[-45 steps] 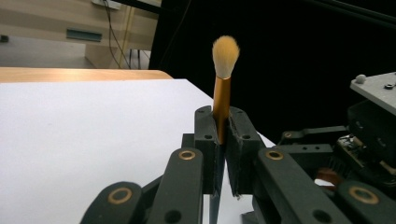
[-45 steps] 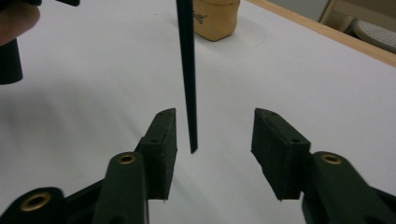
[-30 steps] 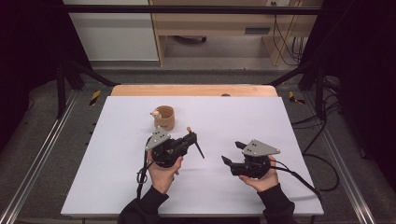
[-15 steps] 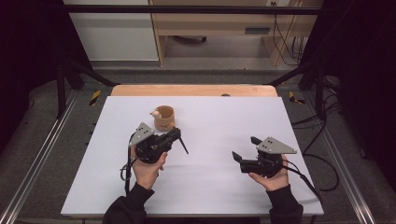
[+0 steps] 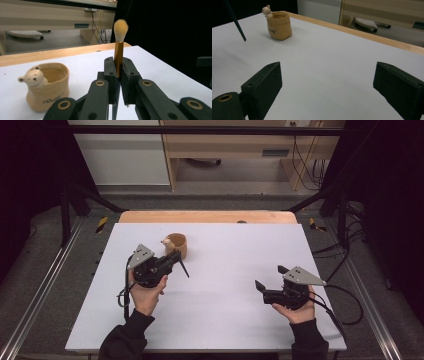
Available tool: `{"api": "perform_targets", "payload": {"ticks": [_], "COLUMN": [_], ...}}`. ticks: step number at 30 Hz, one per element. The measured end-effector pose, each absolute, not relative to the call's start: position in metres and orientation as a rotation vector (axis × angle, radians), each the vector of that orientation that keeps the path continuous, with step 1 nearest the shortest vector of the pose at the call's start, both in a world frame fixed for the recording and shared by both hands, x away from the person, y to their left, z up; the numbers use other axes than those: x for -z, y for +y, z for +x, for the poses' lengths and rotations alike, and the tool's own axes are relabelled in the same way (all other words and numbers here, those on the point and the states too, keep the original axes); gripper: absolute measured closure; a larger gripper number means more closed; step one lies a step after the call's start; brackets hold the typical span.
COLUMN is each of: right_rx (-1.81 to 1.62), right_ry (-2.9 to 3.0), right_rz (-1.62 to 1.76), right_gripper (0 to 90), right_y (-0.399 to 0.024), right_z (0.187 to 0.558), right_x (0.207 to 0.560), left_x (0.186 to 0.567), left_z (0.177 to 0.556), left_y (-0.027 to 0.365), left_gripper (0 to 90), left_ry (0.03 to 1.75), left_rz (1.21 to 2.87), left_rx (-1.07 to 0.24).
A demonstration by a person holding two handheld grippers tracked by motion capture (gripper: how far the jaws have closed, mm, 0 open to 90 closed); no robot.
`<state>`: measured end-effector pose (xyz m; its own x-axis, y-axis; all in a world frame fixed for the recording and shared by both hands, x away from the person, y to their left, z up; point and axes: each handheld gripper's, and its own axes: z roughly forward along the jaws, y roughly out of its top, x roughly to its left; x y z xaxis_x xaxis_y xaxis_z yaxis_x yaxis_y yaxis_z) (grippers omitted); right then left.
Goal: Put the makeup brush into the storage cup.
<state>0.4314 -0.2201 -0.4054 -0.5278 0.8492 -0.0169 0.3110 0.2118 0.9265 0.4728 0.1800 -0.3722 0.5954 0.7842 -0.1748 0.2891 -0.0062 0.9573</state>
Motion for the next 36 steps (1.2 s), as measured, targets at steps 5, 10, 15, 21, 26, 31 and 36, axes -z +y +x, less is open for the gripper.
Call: {"api": "perform_targets", "payload": {"ticks": [5, 10, 15, 21, 26, 31, 36], "right_rx": [-1.287, -1.290, -1.287, -1.282, -1.286, -1.285, -1.289], "right_ry": [1.943, 1.933, 1.933, 1.933, 1.930, 1.932, 1.930], "right_rz": [1.075, 1.098, 1.105, 1.115, 1.117, 1.119, 1.118], "right_gripper": [6.9, 6.9, 7.0, 6.8, 6.7, 6.7, 6.6], "right_y": [-0.221, -0.225, -0.227, -0.228, -0.228, -0.227, -0.228], "right_z": [0.432, 0.434, 0.435, 0.437, 0.437, 0.438, 0.437], "right_x": [0.406, 0.409, 0.411, 0.413, 0.414, 0.414, 0.414], "left_x": [0.369, 0.366, 0.360, 0.353, 0.344, 0.339, 0.338], "left_z": [0.480, 0.487, 0.497, 0.507, 0.515, 0.521, 0.528], "left_y": [0.183, 0.184, 0.186, 0.188, 0.187, 0.183, 0.179], "left_gripper": [83.3, 83.2, 83.3, 83.2, 83.3, 83.3, 83.3], "left_ry": [0.939, 0.942, 0.948, 0.952, 0.947, 0.949, 0.952], "left_rz": [1.580, 1.590, 1.586, 1.595, 1.596, 1.595, 1.602], "left_rx": [-0.515, -0.534, -0.543, -0.567, -0.589, -0.604, -0.609]}}
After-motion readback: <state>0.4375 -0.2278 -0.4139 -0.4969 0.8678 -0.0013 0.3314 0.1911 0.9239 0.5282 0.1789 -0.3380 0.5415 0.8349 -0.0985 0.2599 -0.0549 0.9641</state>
